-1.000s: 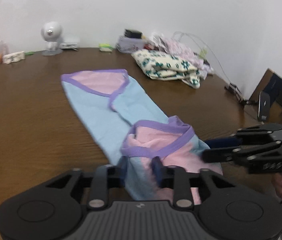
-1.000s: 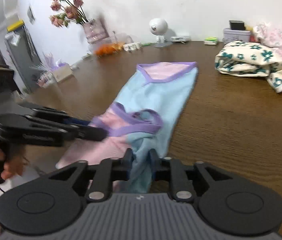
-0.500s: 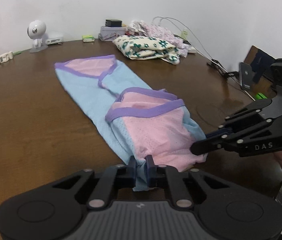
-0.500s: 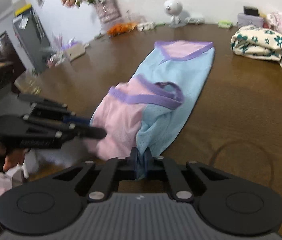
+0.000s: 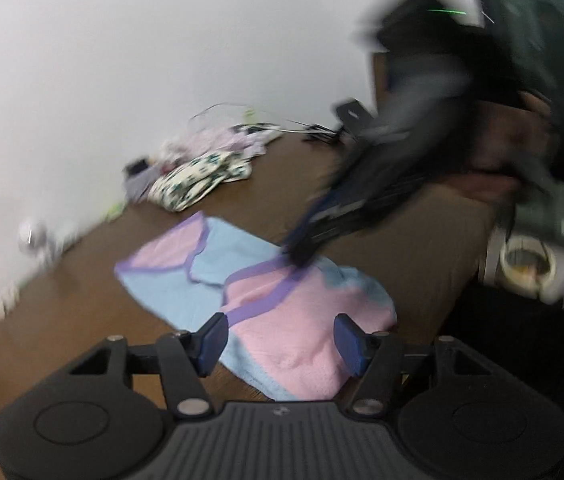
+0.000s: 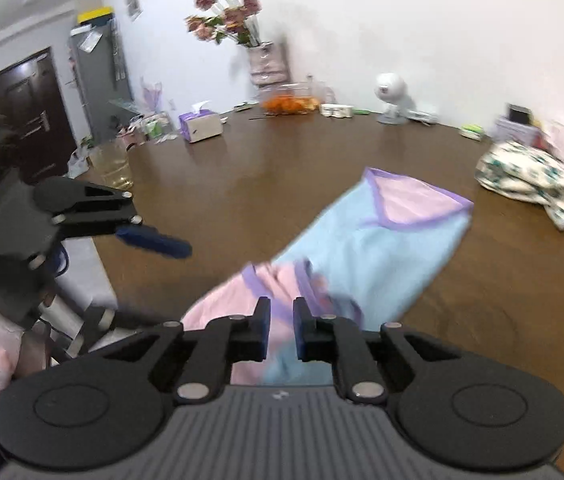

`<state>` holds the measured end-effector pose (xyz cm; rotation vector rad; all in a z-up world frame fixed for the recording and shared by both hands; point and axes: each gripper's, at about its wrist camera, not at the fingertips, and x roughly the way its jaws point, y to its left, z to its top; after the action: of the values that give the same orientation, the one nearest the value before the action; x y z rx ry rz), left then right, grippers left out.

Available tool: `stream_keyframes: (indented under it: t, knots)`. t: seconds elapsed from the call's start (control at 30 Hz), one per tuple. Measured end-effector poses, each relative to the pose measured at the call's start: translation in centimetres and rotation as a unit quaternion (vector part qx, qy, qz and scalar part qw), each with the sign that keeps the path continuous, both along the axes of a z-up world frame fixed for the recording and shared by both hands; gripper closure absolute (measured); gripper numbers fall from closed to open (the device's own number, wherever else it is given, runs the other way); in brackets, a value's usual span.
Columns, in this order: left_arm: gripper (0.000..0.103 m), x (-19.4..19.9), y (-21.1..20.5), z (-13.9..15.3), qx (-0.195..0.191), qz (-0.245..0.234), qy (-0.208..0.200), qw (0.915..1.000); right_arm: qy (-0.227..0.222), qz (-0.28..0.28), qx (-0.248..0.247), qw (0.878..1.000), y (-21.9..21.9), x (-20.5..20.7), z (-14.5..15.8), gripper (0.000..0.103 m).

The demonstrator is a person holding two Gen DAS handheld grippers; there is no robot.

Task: Fold clothes

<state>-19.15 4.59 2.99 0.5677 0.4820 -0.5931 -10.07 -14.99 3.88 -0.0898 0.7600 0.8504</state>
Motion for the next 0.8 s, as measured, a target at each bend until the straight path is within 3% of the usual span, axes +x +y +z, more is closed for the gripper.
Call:
stream_keyframes:
  t: [0.13,0.23,0.3,0.43,0.5,0.63,0.8]
  knots:
    - [0.046,-1.5,-1.3,-2.8,0.075,-0.042,-0.043,0.9954,0.017,0.005,-0.003,1.000,1.6,2.2,-1.7,0.093]
    - [0.046,-3.8,-1.7,-4.6,0.123,-0.069,-0.105,0.9844,0.030,0.009,-0.006,0.999,2.9,3.8,-2.9,0.092]
    - [0.045,-5.5,-1.8,-6.1,0.147,-0.083,-0.166,0.9716,0.056,0.013,0.004,0.998,2.3,3.4,-3.1,0.092]
    - [0.045,-8.2,-2.5,-9.1,0.203,-0.121,-0.282,0.9300,0.102,0.016,0.032,0.994,0.8,1.7,-3.3,0.092]
    - [0.045,-9.0,-2.4,-9.3,0.217,-0.144,-0.286,0.9223,0.117,0.018,0.035,0.992,0.6,1.2,-3.3,0.094]
    - [0.039,-9.9,-1.3,-8.6,0.214,-0.188,-0.223,0.9322,0.125,0.019,0.037,0.991,0.2,1.0,-3.5,0.098]
    - [0.040,-8.6,-2.0,-11.3,0.253,-0.192,-0.260,0.9118,0.092,0.032,0.026,0.995,0.3,0.4,-3.3,0.098]
